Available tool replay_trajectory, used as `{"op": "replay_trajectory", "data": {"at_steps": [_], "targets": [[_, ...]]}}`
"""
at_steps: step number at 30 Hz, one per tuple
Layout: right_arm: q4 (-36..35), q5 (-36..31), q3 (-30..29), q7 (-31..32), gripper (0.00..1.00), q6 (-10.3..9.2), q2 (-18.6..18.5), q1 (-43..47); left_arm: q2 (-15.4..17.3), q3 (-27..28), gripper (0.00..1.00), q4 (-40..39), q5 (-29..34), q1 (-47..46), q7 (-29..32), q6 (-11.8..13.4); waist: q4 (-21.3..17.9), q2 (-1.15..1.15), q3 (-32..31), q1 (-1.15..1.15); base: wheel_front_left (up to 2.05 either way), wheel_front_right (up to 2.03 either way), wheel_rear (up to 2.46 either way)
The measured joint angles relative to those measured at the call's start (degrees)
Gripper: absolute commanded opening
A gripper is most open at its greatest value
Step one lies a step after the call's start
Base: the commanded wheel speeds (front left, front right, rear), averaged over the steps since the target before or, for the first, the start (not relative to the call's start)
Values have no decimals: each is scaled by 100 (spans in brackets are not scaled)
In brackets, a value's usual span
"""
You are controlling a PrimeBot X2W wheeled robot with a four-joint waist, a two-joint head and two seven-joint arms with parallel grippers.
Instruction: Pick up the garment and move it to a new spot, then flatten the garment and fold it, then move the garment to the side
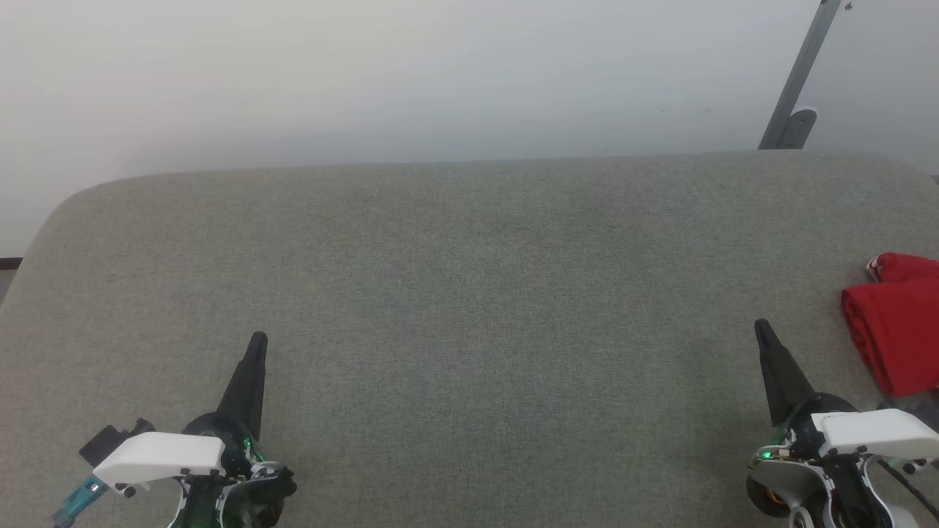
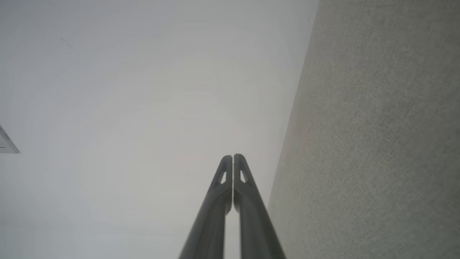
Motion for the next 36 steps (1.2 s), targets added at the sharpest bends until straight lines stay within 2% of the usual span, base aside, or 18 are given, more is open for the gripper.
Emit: {"op": "replay_trajectory", "data": {"at_steps": [36], "targets": [[-1,0,1,0,0,0,0,0,-5,12,0,0,9,0,2,0,0,0,0,0,0,0,0]]}}
